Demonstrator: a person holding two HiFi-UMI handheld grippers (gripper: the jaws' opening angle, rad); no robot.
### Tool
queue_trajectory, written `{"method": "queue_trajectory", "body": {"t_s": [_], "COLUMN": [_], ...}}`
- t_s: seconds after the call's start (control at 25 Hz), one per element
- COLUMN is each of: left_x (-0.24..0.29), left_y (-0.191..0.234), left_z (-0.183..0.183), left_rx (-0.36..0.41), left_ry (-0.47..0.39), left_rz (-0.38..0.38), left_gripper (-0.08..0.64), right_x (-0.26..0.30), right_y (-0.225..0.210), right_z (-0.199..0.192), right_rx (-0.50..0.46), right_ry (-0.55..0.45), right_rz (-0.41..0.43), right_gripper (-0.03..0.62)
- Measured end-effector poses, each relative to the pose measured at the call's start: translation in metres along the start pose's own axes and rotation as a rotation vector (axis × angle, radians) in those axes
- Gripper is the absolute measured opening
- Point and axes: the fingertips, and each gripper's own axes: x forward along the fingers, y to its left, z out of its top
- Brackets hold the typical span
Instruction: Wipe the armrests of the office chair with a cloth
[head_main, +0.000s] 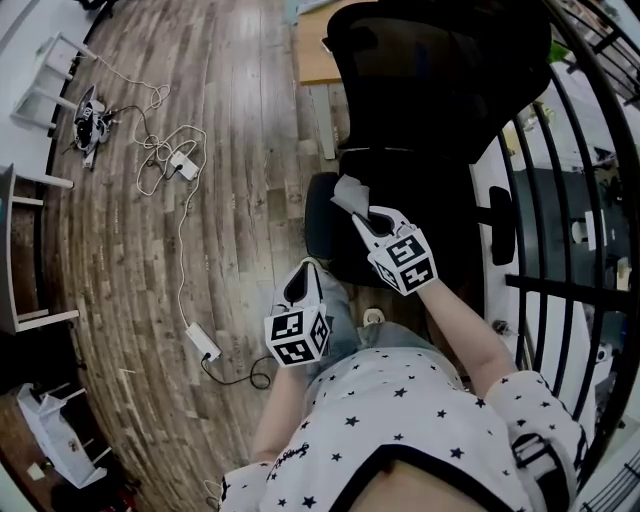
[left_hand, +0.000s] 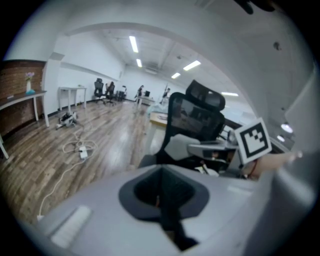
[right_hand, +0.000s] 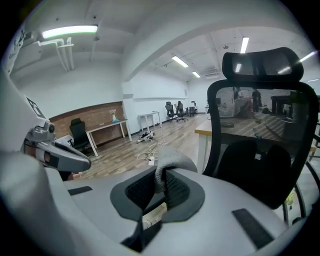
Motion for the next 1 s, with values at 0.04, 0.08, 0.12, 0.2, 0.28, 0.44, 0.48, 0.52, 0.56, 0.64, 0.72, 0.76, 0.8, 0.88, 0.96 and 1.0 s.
{"method": "queue_trajectory", "body": {"t_s": [0.04,0.08,0.12,0.2,0.28,0.44,0.48,0.52,0.56,0.64,0.72,0.76,0.8,0.88,0.96,1.0], "left_x": [0.002,0.005,0.006,0.010,0.014,0.023,0.025,0.027,0.028,0.030,0.033,0.034,0.036,0.038,0.040,0.041], "left_y": [0.003,0.005,0.007,0.011,0.014,0.019,0.020,0.021,0.022,0.025,0.027,0.029,0.030,0.033,0.037,0.039], "left_z": [0.000,0.000,0.000,0.001,0.001,-0.004,-0.005,-0.006,-0.007,-0.010,-0.012,-0.013,-0.015,-0.017,-0.019,-0.020], "left_rx": [0.000,0.000,-0.002,-0.008,-0.013,-0.017,-0.018,-0.019,-0.019,-0.022,-0.024,-0.025,-0.026,-0.031,-0.038,-0.042], "left_ry": [0.006,0.012,0.018,0.027,0.036,0.053,0.058,0.063,0.069,0.080,0.090,0.095,0.099,0.106,0.110,0.113], "left_rz": [-0.001,-0.002,-0.004,-0.006,-0.009,-0.016,-0.018,-0.020,-0.023,-0.028,-0.033,-0.035,-0.036,-0.037,-0.038,-0.038], "left_gripper": [0.006,0.006,0.006,0.006,0.006,0.006,0.006,0.006,0.006,0.006,0.006,0.006,0.006,0.006,0.006,0.006], "right_x": [0.006,0.011,0.015,0.024,0.033,0.051,0.055,0.059,0.064,0.073,0.082,0.087,0.092,0.102,0.111,0.115], "right_y": [-0.003,-0.007,-0.010,-0.017,-0.025,-0.037,-0.040,-0.043,-0.046,-0.051,-0.056,-0.058,-0.061,-0.067,-0.073,-0.075], "right_z": [-0.001,-0.002,-0.003,-0.006,-0.009,-0.018,-0.020,-0.022,-0.024,-0.028,-0.031,-0.032,-0.033,-0.033,-0.033,-0.033], "right_rx": [0.003,0.006,0.008,0.013,0.017,0.016,0.013,0.011,0.011,0.014,0.018,0.018,0.017,0.010,0.001,-0.002], "right_ry": [0.007,0.014,0.022,0.038,0.053,0.082,0.090,0.098,0.105,0.120,0.130,0.134,0.137,0.143,0.147,0.149], "right_rz": [-0.004,-0.009,-0.013,-0.023,-0.034,-0.051,-0.055,-0.059,-0.063,-0.075,-0.089,-0.096,-0.102,-0.114,-0.124,-0.128], "right_gripper": [0.031,0.031,0.031,0.031,0.031,0.031,0.031,0.031,0.031,0.031,0.031,0.031,0.031,0.031,0.031,0.031]}}
